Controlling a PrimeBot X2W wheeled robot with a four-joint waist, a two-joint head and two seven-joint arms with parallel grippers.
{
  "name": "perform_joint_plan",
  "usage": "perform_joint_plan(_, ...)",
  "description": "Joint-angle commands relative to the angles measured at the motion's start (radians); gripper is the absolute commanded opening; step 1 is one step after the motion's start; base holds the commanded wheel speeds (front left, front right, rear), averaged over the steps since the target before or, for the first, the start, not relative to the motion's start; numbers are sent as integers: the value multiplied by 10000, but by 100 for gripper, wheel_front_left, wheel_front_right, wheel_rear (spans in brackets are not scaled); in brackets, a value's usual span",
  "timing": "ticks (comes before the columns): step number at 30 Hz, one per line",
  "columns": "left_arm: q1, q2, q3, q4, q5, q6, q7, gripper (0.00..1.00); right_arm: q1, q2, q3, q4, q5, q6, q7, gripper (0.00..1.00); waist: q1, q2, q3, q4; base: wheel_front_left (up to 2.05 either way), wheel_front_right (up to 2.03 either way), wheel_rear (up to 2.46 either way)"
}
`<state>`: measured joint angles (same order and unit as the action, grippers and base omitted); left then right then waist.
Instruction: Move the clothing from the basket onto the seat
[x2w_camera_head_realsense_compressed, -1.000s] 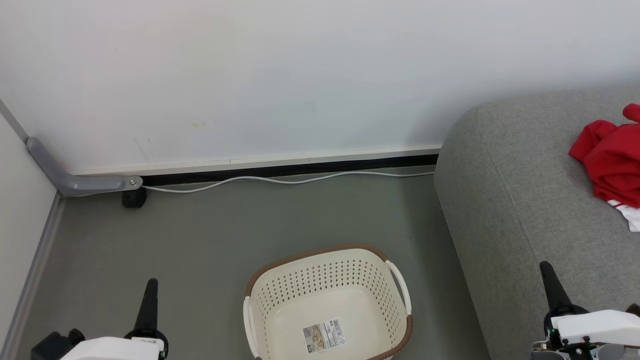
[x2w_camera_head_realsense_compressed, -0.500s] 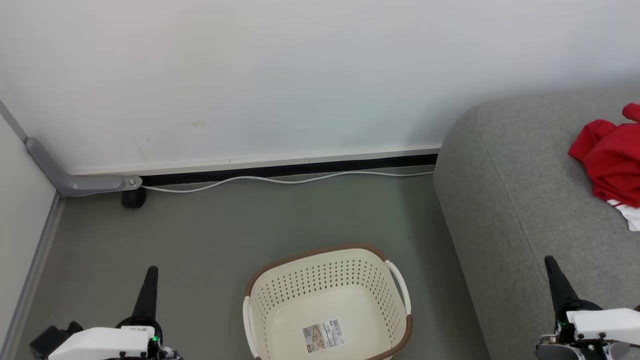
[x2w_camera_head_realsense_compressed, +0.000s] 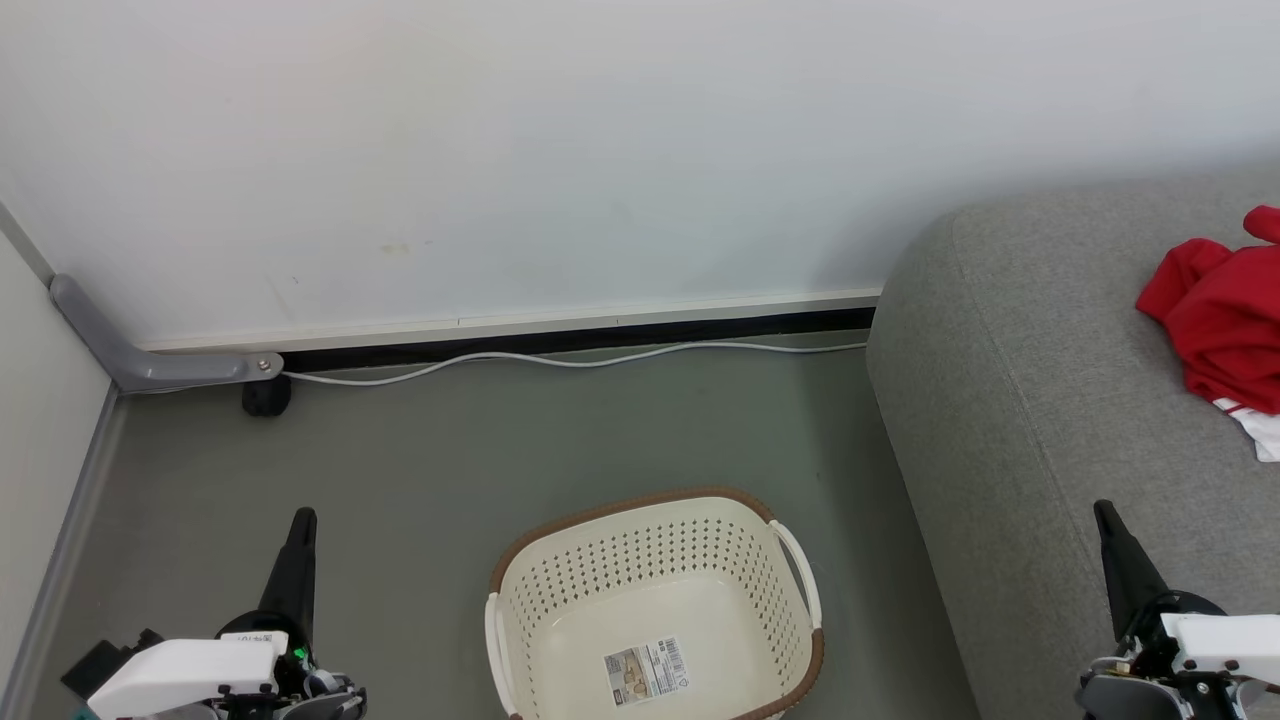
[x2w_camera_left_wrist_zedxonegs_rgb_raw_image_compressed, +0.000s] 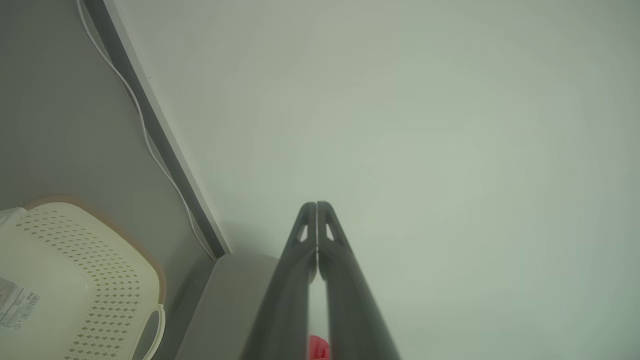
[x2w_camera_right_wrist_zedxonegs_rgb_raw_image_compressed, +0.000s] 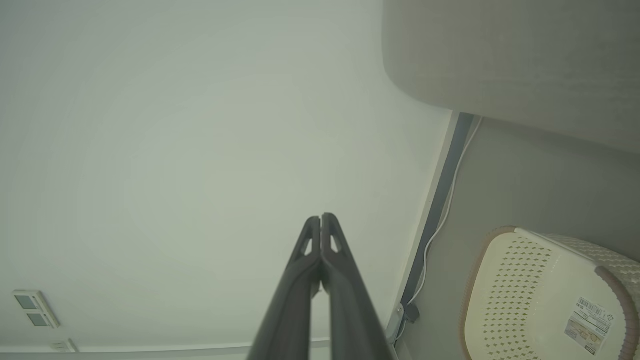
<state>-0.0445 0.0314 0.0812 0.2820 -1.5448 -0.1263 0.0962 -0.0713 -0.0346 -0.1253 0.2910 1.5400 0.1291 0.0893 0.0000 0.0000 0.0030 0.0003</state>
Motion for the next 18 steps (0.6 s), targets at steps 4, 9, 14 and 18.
perform_joint_plan(4,-633,188,329,-363,-609,-44,167,0,-366,-156,114,-458,658,16,236,0,0,0,1,-3,0,0,0)
perform_joint_plan(9,-636,189,329,-365,-635,-44,173,0,-367,-156,112,-462,683,16,242,0,0,0,1,-3,0,0,0)
perform_joint_plan(14,-636,189,329,-365,-636,-44,173,0,-367,-156,113,-462,684,16,242,0,0,0,1,-3,0,0,0)
perform_joint_plan(18,-636,189,328,-366,-636,-44,173,0,-367,-156,113,-462,684,16,241,0,0,0,1,-3,0,0,0)
